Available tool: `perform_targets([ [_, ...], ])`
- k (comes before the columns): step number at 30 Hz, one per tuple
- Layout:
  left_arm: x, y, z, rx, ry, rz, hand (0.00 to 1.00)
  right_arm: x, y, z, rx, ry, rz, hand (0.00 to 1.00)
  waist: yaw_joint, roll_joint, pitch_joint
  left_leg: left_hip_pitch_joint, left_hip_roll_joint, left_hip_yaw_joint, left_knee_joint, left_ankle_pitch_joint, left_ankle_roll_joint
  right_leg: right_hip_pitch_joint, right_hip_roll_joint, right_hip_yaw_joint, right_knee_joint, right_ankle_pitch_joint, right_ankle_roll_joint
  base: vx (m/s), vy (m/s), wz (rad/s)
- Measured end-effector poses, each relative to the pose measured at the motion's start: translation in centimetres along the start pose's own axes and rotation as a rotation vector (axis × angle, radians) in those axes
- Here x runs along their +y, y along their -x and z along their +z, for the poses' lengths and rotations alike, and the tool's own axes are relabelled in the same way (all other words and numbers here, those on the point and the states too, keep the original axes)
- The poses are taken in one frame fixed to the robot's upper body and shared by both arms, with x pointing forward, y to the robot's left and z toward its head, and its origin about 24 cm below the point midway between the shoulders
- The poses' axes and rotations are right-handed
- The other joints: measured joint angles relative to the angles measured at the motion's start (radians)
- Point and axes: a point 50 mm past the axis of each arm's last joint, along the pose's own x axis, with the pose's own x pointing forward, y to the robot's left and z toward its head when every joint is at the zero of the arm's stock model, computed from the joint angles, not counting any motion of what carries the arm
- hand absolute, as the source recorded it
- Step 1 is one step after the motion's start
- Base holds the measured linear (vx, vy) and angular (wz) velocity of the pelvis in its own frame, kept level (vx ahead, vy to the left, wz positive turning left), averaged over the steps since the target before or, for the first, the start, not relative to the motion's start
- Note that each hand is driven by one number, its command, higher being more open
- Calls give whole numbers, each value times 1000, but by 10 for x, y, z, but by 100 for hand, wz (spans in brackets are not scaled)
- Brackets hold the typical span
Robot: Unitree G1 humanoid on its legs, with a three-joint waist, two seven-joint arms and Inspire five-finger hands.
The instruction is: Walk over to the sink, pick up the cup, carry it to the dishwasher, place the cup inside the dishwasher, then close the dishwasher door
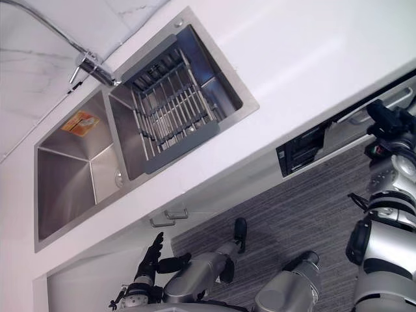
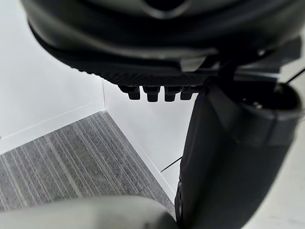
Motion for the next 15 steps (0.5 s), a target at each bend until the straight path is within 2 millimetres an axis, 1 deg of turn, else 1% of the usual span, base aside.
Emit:
perform_targets([
  [1,0,0,-1,3,0,-1,100,4,0,-4,19,35,23,100,0,0,0,3,2,4,0,1,-1,3,3,2,-2,0,0,8,-56,-5],
  [4,0,1,-5,24,38,-3,100,6,2,-13,39,42,26,100,1,-6,0,8,15,9,-1,-1,-3,9,21,4,-19,2,-2,-30,-77,-7],
  [5,1,1,-9,53,89,-6,100,7,4,-23,60,42,31,100,11,-18,-5,8,27,15,-1,-3,-9,10,35,7,-31,5,-7,-37,-88,-18],
  [6,3,2,-15,83,145,0,100,5,11,-41,86,58,44,100,27,-32,-17,12,41,31,-1,-5,-23,16,55,10,-51,12,-11,-36,-90,-18],
  [7,5,3,-18,97,173,3,100,3,16,-53,103,60,47,100,32,-42,-27,14,48,43,-1,-7,-29,21,65,9,-62,14,-12,-33,-93,-14],
  [8,10,5,-25,131,225,14,100,-3,29,-82,150,75,49,100,39,-71,-48,19,61,60,0,-14,-41,34,83,5,-82,17,-14,-13,-105,-8],
  [9,18,6,-31,153,275,39,100,-7,45,-113,218,90,63,100,42,-107,-65,26,72,66,1,-22,-54,47,101,3,-103,19,-15,-1,-116,-7],
  [10,21,7,-34,163,295,51,100,-10,55,-129,255,104,70,100,44,-127,-74,27,77,72,2,-26,-60,52,109,3,-112,20,-16,15,-121,-11],
  [12,34,9,-41,185,357,79,100,-25,99,-186,399,130,53,100,49,-190,-97,26,95,88,8,-42,-80,68,143,2,-166,38,-17,15,-103,-11],
  [13,37,9,-42,187,370,83,100,-30,111,-199,439,130,39,100,50,-201,-103,25,99,90,8,-45,-84,73,152,2,-183,45,-16,22,-78,-10],
  [14,41,9,-43,191,398,90,100,-43,136,-222,523,125,7,100,50,-220,-109,26,104,93,8,-52,-83,84,170,0,-218,61,-14,34,-51,-8],
  [15,45,8,-44,202,421,100,100,-58,162,-242,608,102,-46,100,48,-242,-113,28,104,95,6,-58,-73,94,179,-2,-243,73,-10,40,-35,-5],
])
